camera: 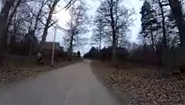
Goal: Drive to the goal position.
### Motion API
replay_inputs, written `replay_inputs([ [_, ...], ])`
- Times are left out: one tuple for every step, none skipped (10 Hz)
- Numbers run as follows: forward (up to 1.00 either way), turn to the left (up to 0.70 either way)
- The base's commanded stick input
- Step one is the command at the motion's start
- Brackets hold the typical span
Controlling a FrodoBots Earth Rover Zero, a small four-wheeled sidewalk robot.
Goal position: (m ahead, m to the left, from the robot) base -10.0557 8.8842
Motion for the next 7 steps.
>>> replay_inputs([
  [0.0, -0.7],
  [0.0, -0.7],
  [0.0, -0.7],
  [0.0, -0.7],
  [0.0, -0.7],
  [0.0, -0.7],
  [0.0, -0.7],
])
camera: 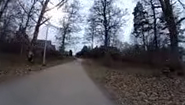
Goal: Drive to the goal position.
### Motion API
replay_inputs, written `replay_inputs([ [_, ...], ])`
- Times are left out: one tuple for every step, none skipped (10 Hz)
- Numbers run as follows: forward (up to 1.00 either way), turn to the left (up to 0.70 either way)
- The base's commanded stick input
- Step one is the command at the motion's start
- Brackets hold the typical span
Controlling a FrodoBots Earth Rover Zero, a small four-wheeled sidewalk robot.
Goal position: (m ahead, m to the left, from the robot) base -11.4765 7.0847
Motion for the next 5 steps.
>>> replay_inputs([
  [0.0, -0.7],
  [0.0, -0.7],
  [0.0, -0.7],
  [0.0, -0.7],
  [0.0, -0.7],
])
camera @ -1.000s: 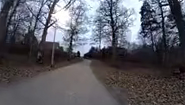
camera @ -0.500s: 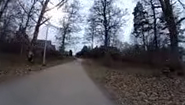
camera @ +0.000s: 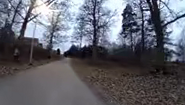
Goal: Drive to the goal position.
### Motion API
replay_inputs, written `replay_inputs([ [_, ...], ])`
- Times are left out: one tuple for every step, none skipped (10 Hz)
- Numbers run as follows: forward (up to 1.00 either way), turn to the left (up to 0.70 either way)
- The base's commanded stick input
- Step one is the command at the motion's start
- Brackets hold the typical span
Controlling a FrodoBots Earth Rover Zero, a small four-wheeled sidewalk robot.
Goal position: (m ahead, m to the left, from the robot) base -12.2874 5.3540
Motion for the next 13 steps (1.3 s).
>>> replay_inputs([
  [0.0, -0.7],
  [0.0, -0.7],
  [0.0, -0.7],
  [0.0, -0.7],
  [0.0, -0.7],
  [0.0, -0.7],
  [0.0, -0.7],
  [0.0, -0.7],
  [0.0, -0.7],
  [0.0, -0.7],
  [0.0, -0.7],
  [0.0, -0.7],
  [0.0, -0.7],
])
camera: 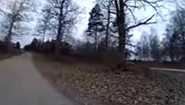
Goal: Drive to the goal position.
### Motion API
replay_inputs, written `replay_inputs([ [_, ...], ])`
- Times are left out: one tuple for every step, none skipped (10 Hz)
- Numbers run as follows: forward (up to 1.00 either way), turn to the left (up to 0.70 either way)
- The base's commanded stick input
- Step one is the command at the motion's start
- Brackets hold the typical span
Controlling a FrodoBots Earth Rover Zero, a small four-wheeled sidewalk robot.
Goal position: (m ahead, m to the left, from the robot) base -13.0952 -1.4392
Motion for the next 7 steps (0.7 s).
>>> replay_inputs([
  [0.0, -0.7],
  [0.0, -0.7],
  [0.0, -0.7],
  [0.0, -0.7],
  [0.0, -0.7],
  [0.0, -0.7],
  [0.0, -0.7],
])
